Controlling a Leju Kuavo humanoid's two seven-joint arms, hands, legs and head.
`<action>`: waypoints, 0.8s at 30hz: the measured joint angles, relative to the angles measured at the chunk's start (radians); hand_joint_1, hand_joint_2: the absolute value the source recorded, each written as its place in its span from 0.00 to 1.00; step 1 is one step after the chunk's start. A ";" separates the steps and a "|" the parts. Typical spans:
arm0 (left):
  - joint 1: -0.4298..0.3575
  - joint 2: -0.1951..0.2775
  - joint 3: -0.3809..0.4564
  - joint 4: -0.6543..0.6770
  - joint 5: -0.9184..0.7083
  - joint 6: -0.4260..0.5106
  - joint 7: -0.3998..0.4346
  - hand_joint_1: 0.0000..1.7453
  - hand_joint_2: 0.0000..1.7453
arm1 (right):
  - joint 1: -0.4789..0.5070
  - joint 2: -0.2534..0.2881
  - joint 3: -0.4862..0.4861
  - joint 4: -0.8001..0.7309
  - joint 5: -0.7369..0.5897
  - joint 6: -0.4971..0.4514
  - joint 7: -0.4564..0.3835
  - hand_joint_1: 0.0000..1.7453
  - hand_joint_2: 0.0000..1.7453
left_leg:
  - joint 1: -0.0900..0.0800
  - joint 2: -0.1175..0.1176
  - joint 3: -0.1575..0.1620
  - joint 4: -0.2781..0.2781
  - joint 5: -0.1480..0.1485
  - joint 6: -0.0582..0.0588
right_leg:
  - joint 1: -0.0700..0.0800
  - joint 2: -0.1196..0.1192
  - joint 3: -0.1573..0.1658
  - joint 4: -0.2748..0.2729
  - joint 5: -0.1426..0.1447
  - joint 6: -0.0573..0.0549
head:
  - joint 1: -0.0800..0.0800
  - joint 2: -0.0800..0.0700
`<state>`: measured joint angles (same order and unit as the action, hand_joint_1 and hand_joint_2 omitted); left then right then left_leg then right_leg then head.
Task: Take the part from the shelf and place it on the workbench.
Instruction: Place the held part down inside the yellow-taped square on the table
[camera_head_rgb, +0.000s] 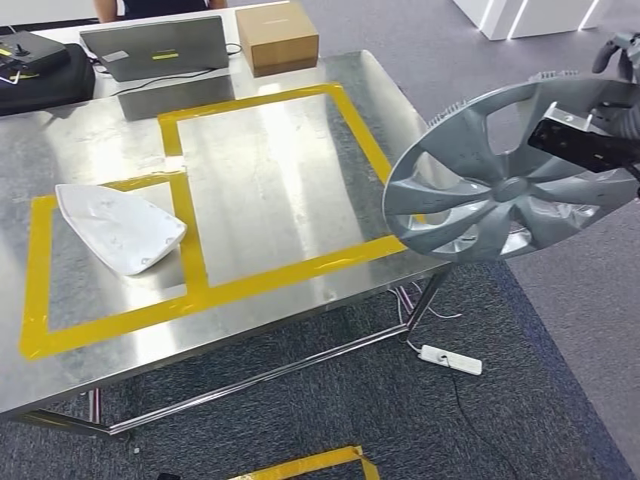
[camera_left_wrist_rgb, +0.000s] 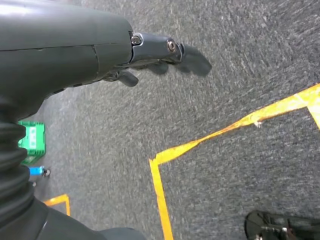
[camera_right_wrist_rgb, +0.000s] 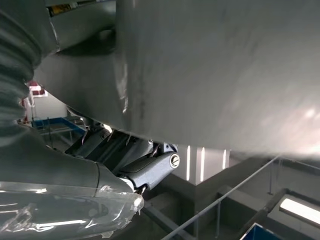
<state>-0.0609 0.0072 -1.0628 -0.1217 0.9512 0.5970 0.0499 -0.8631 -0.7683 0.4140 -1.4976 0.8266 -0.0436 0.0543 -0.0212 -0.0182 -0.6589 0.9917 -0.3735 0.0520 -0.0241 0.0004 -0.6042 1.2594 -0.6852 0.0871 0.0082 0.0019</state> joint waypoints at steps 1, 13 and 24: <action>0.002 -0.001 0.000 0.000 0.000 0.002 -0.008 0.00 1.00 | 0.000 0.001 0.001 0.001 0.000 0.000 0.001 1.00 1.00 | -0.002 -0.003 0.008 0.000 -0.006 0.001 | 0.004 0.000 -0.012 -0.015 0.037 -0.007 | 0.000 0.000; -0.001 0.001 0.002 0.000 0.018 0.001 -0.003 0.00 1.00 | -0.070 0.007 0.002 0.006 0.005 0.007 0.012 1.00 1.00 | -0.012 -0.016 0.033 -0.005 -0.018 -0.004 | 0.025 0.008 0.049 -0.262 0.212 -0.035 | -0.006 0.000; -0.001 0.007 0.002 0.000 0.029 -0.017 0.032 0.00 1.00 | -0.077 0.011 0.006 0.047 -0.020 0.006 0.025 1.00 1.00 | -0.011 -0.015 0.034 -0.009 -0.013 -0.012 | 0.025 0.008 0.049 -0.262 0.214 -0.041 | -0.005 0.000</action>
<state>-0.0623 0.0145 -1.0609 -0.1217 0.9797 0.5804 0.0818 -0.9402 -0.7570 0.4200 -1.4505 0.8070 -0.0379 0.0789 -0.0326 -0.0336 -0.6250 0.9831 -0.3862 0.0397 0.0014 0.0086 -0.5550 0.9975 -0.4712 0.0458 0.0028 0.0019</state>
